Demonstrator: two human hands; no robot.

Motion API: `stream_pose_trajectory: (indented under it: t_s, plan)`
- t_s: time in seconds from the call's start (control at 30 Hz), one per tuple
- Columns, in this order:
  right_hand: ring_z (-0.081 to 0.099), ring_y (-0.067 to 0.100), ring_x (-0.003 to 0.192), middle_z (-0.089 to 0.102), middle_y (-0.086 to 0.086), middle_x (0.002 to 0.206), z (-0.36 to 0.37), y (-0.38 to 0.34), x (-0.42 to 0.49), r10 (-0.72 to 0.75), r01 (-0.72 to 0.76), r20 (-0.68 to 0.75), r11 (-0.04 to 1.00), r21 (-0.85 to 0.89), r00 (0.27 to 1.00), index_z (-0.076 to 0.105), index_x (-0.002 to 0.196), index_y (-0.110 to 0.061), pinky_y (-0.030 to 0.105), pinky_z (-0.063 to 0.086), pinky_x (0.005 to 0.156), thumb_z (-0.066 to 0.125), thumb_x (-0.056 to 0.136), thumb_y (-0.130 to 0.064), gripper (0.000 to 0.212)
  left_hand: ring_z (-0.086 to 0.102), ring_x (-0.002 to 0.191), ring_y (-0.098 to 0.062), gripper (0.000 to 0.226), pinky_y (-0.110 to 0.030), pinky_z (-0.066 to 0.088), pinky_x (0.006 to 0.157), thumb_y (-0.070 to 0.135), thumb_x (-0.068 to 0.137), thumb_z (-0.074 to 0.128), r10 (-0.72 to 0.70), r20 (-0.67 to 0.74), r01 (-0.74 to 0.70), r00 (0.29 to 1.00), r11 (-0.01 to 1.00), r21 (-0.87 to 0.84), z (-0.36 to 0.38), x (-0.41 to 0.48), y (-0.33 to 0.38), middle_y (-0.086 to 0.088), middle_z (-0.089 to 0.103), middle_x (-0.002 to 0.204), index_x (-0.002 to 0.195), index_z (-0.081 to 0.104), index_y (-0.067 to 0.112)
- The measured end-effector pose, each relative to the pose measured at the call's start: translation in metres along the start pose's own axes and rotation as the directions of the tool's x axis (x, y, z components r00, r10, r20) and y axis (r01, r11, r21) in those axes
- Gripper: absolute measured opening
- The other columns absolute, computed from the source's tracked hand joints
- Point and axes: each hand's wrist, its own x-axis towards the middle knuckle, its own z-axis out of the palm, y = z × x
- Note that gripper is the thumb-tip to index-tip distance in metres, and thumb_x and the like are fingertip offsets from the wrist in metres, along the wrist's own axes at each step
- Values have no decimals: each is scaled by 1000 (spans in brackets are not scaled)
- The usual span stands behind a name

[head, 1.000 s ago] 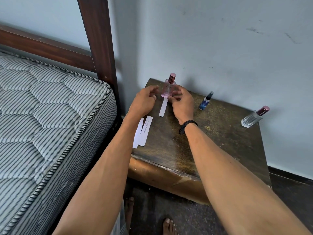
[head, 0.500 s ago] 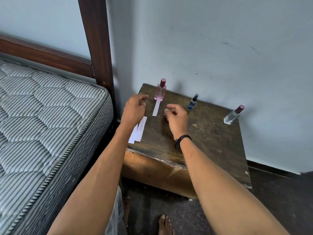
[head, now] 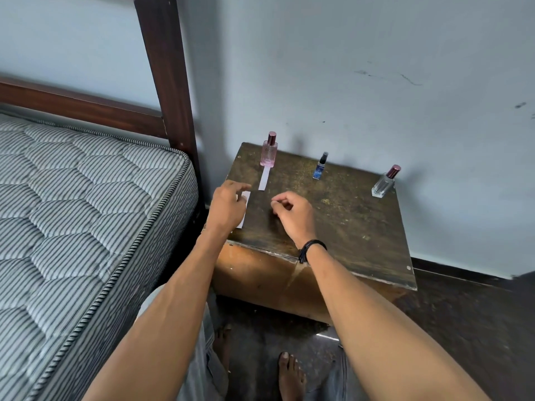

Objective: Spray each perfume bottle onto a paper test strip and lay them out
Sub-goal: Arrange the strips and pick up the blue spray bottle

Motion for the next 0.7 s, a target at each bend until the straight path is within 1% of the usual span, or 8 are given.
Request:
stream_pose_trajectory:
  t_s: [0.17, 0.27, 0.33, 0.4, 0.5, 0.6, 0.63, 0.7]
  plan:
    - [67, 6, 82, 73, -11, 83, -1, -4, 2, 18, -18, 23, 999, -29, 1000, 76, 88, -23, 15, 45, 67, 71, 91, -18, 8, 45, 117, -25, 30, -15, 23, 100, 5, 85, 67, 49, -77, -41, 996, 995, 95, 5, -27, -8, 0, 61, 116, 111, 74, 19]
    - [65, 4, 81, 72, -11, 84, -1, -4, 2, 23, -21, 35, 999, -41, 999, 76, 89, -23, 16, 44, 66, 71, 91, -19, 7, 42, 117, -17, 26, -30, 36, 105, 10, 88, 65, 61, -102, -62, 993, 998, -1, -5, -36, -3, 5, 60, 116, 110, 74, 21]
    - [66, 4, 82, 72, -11, 85, -3, -6, 2, 19, -18, 37, 999, -34, 999, 76, 89, -23, 17, 44, 67, 70, 92, -19, 7, 48, 117, -16, 25, -39, 45, 102, 13, 88, 64, 20, -108, -31, 994, 994, -103, -17, -39, 2, 8, 61, 115, 108, 75, 23]
    - [67, 6, 83, 73, -10, 85, -5, -8, 2, 24, -23, 36, 999, -26, 999, 75, 89, -23, 17, 44, 66, 70, 92, -19, 7, 58, 110, -15, 27, -40, 50, 99, 12, 87, 62, -38, -114, 17, 993, 983, -182, -29, -37, 8, 6, 65, 115, 109, 74, 22]
    - [68, 10, 83, 74, -6, 84, -4, -7, 4, 24, -23, 30, 1000, -12, 999, 75, 89, -21, 17, 45, 65, 69, 92, -18, 8, 60, 101, -6, 32, -24, 50, 98, 3, 91, 60, -122, -62, 110, 991, 978, -178, -41, -23, 23, 1, 68, 120, 119, 70, 14]
    - [69, 12, 83, 74, -4, 84, -3, -7, 4, 30, -30, 29, 1000, 1, 999, 74, 90, -20, 19, 48, 67, 69, 92, -17, 7, 58, 96, -4, 34, 1, 42, 75, -2, 91, 57, -108, -48, 103, 993, 989, -109, -45, -9, 30, 3, 67, 110, 121, 69, 10]
    - [69, 12, 83, 74, -4, 84, -2, -6, 4, 30, -30, 30, 1000, -1, 999, 74, 90, -21, 20, 49, 67, 69, 93, -17, 7, 58, 95, -3, 34, 3, 40, 71, -3, 91, 57, -104, -53, 98, 993, 990, -103, -46, -7, 27, 4, 67, 109, 121, 69, 10]
    - [70, 12, 82, 74, -5, 83, -2, -4, 4, 26, -26, 26, 1000, -4, 999, 74, 88, -21, 22, 51, 69, 69, 92, -16, 8, 58, 98, -1, 34, 3, 40, 75, -3, 92, 57, -105, -50, 99, 993, 990, -104, -45, -7, 19, 3, 68, 115, 122, 68, 10]
